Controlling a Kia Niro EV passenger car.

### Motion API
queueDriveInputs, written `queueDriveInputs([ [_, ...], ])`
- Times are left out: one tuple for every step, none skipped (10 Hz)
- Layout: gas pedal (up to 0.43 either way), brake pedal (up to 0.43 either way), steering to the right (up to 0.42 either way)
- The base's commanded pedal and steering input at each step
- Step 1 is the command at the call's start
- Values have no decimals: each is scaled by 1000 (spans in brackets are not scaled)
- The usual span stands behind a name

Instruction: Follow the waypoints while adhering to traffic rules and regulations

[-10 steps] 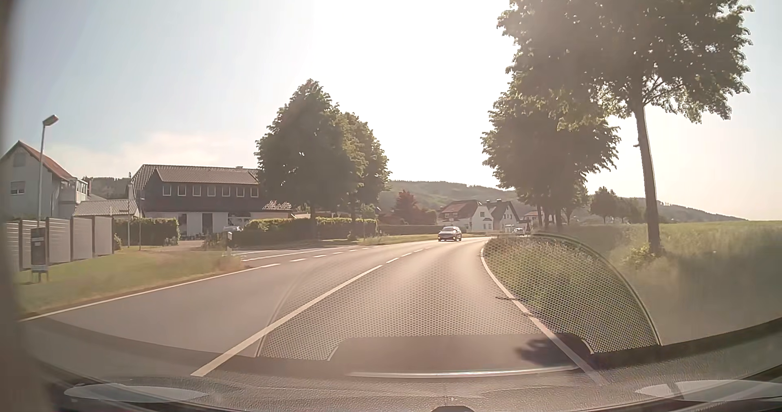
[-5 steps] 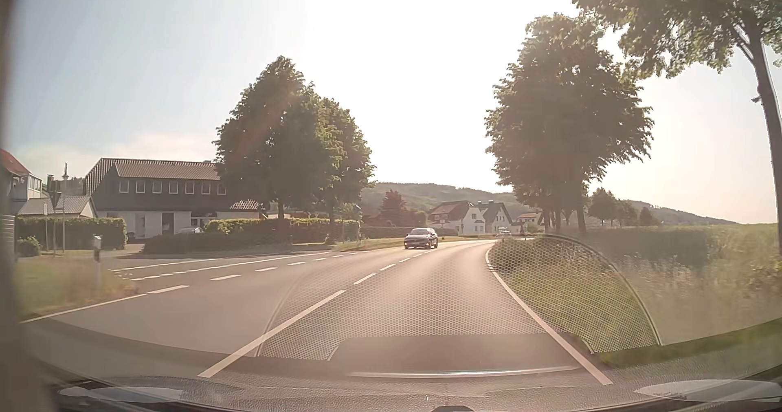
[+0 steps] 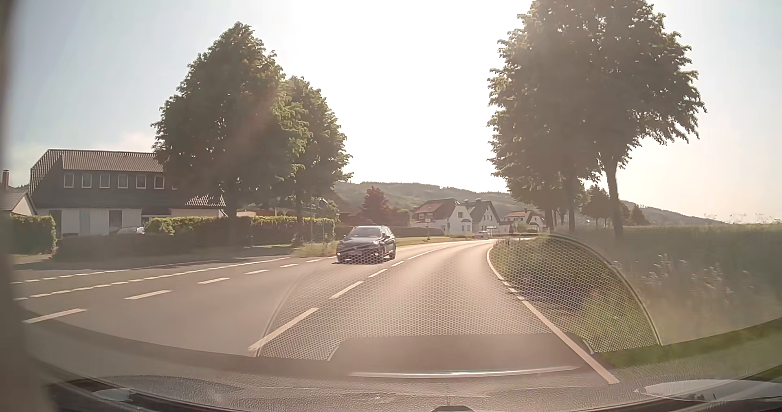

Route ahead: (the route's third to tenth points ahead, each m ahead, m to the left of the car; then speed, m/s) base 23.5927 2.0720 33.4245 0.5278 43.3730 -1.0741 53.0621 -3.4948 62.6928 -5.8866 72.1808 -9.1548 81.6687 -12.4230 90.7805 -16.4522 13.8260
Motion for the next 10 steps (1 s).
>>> queueDriveInputs([
  [220, 0, 27],
  [220, 0, 28],
  [220, 0, 29],
  [220, 0, 29],
  [220, 0, 29],
  [228, 0, 29],
  [228, 0, 29],
  [240, 0, 28],
  [240, 0, 28],
  [240, 0, 25],
])
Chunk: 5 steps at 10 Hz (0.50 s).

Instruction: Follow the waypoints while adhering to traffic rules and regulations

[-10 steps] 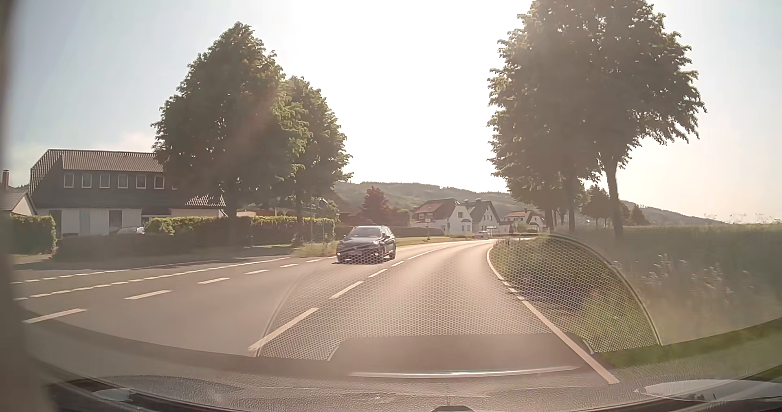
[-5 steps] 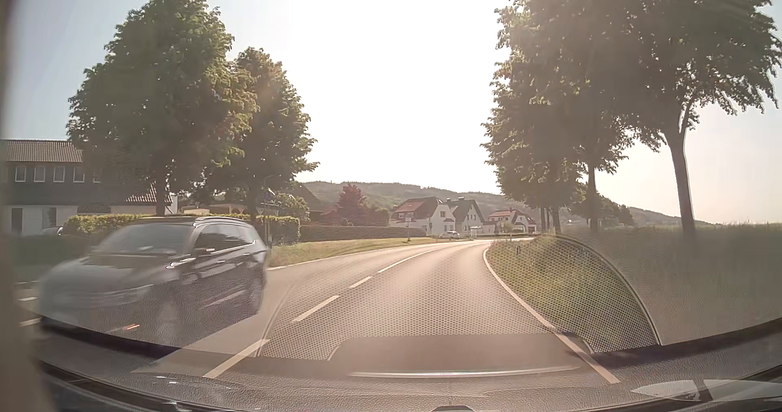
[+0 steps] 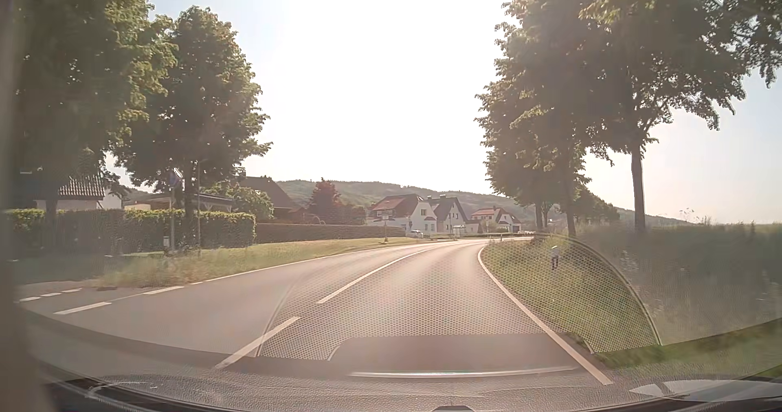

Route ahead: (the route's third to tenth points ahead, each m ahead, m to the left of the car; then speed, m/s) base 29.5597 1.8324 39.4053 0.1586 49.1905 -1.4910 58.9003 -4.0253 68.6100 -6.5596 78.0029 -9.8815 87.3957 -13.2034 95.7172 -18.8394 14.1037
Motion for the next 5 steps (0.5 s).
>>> queueDriveInputs([
  [240, 0, 21],
  [240, 0, 20],
  [240, 0, 21],
  [240, 0, 20],
  [240, 0, 20],
])
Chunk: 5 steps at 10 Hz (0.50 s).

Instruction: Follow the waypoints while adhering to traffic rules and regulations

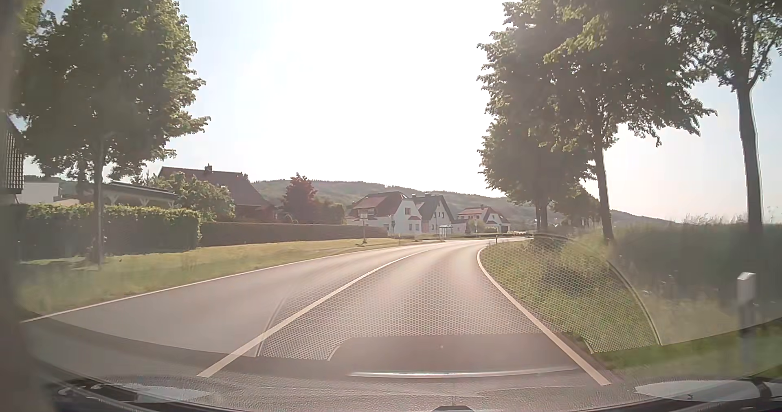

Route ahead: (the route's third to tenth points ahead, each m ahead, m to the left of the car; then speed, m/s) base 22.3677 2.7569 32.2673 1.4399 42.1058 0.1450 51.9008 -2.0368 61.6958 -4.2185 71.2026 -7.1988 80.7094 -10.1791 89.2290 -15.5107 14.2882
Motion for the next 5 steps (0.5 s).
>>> queueDriveInputs([
  [240, 0, 20],
  [240, 0, 20],
  [240, 0, 20],
  [240, 0, 20],
  [240, 0, 20],
])
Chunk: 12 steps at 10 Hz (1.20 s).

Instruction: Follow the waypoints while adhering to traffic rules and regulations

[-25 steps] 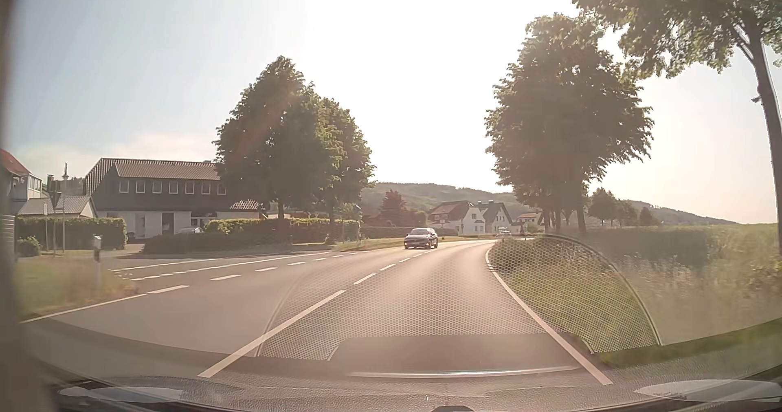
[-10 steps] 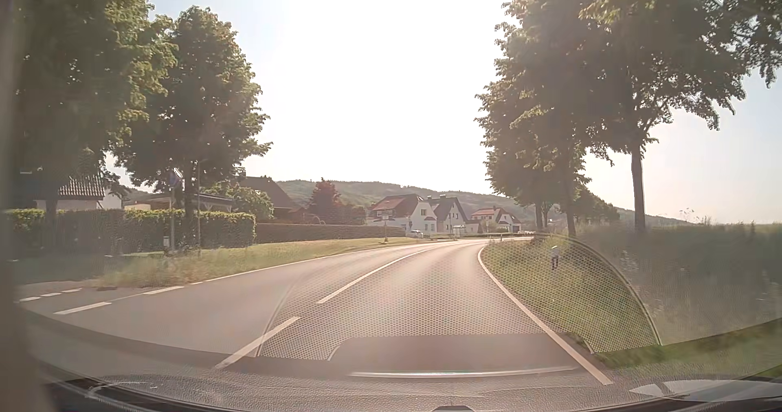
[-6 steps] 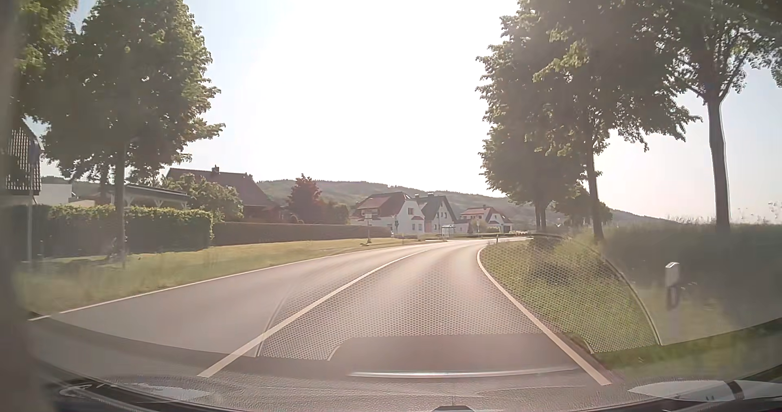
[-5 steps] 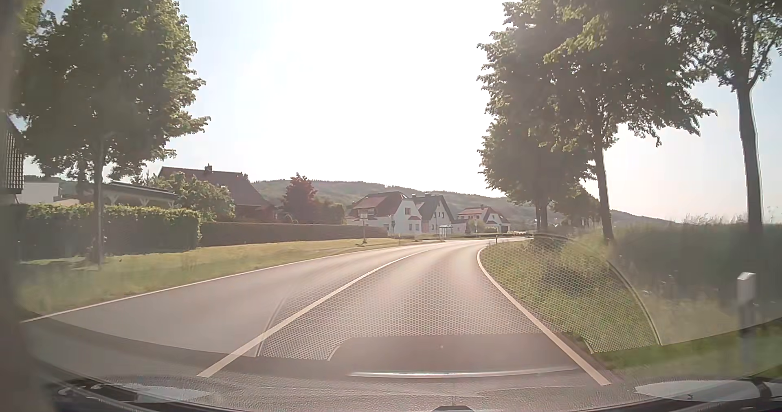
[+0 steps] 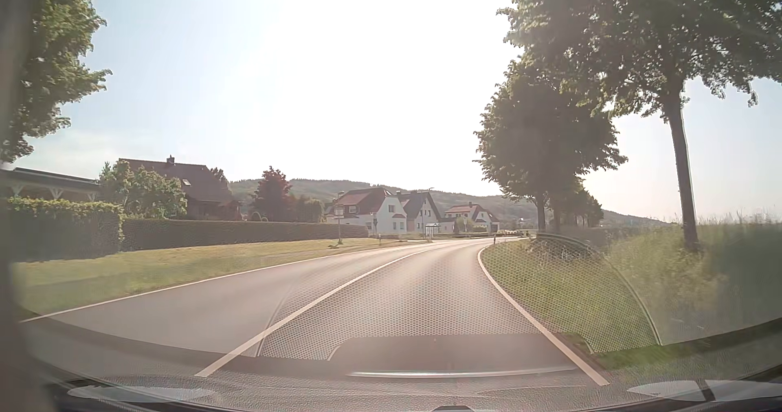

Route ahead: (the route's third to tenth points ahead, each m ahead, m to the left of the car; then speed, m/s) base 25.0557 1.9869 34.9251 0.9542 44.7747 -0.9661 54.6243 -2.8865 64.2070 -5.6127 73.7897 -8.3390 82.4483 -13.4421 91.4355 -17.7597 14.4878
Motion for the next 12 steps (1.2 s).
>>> queueDriveInputs([
  [240, 0, 21],
  [240, 0, 20],
  [240, 0, 20],
  [228, 0, 20],
  [209, 0, 21],
  [197, 0, 21],
  [189, 0, 22],
  [177, 0, 22],
  [177, 0, 23],
  [177, 0, 23],
  [189, 0, 23],
  [189, 0, 24],
])
